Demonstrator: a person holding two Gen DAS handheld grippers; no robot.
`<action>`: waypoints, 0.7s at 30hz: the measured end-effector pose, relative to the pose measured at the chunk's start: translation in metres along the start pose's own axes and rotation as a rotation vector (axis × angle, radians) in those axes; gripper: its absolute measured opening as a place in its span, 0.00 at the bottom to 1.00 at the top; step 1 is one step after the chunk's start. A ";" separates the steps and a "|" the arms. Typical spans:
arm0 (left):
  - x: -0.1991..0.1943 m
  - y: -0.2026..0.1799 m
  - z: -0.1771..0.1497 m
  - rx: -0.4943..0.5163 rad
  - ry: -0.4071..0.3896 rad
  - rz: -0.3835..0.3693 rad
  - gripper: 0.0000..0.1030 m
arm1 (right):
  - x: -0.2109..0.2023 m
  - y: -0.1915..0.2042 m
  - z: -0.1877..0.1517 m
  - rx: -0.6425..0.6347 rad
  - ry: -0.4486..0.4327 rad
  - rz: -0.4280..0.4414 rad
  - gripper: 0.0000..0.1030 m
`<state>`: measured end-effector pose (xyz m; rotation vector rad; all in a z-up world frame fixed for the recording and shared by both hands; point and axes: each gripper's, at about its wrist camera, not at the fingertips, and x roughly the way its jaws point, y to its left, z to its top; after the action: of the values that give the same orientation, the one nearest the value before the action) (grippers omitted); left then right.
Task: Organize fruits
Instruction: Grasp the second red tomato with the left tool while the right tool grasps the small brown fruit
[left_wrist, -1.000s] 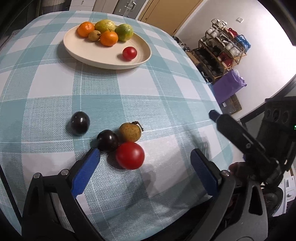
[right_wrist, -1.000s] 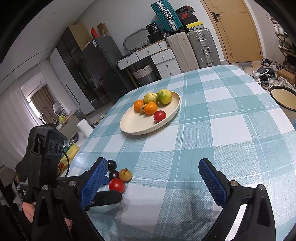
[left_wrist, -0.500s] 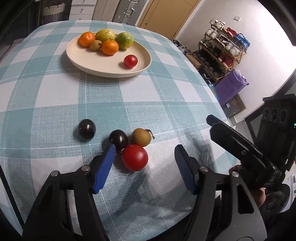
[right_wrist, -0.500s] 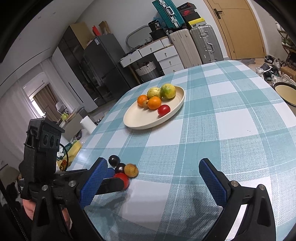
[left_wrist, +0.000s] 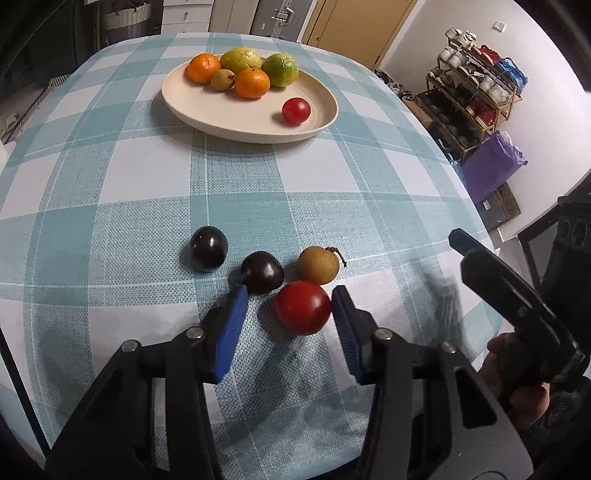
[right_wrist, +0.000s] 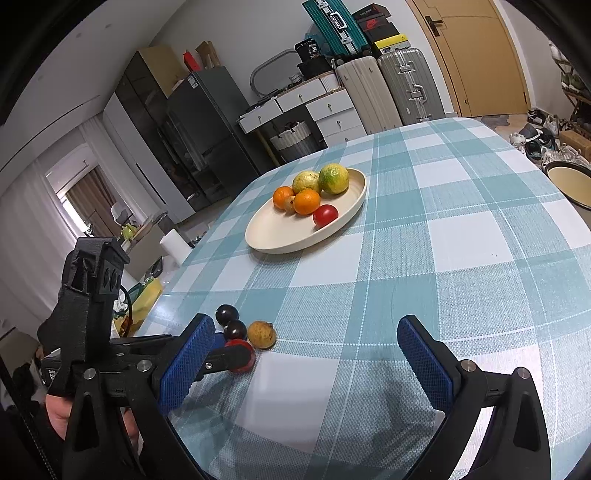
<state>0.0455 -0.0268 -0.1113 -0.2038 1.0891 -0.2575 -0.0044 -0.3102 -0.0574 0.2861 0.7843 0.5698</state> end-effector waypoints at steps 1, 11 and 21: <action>-0.001 -0.001 0.000 0.004 0.001 0.001 0.38 | 0.000 0.000 0.000 0.001 0.000 -0.001 0.98; -0.001 -0.002 -0.006 0.001 -0.003 -0.005 0.34 | 0.000 -0.001 -0.004 0.004 0.007 -0.004 0.98; -0.001 0.013 -0.010 -0.081 -0.003 -0.091 0.26 | 0.002 0.001 -0.005 -0.007 0.013 -0.013 0.98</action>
<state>0.0375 -0.0142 -0.1189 -0.3266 1.0900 -0.2943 -0.0077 -0.3078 -0.0615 0.2713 0.7959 0.5628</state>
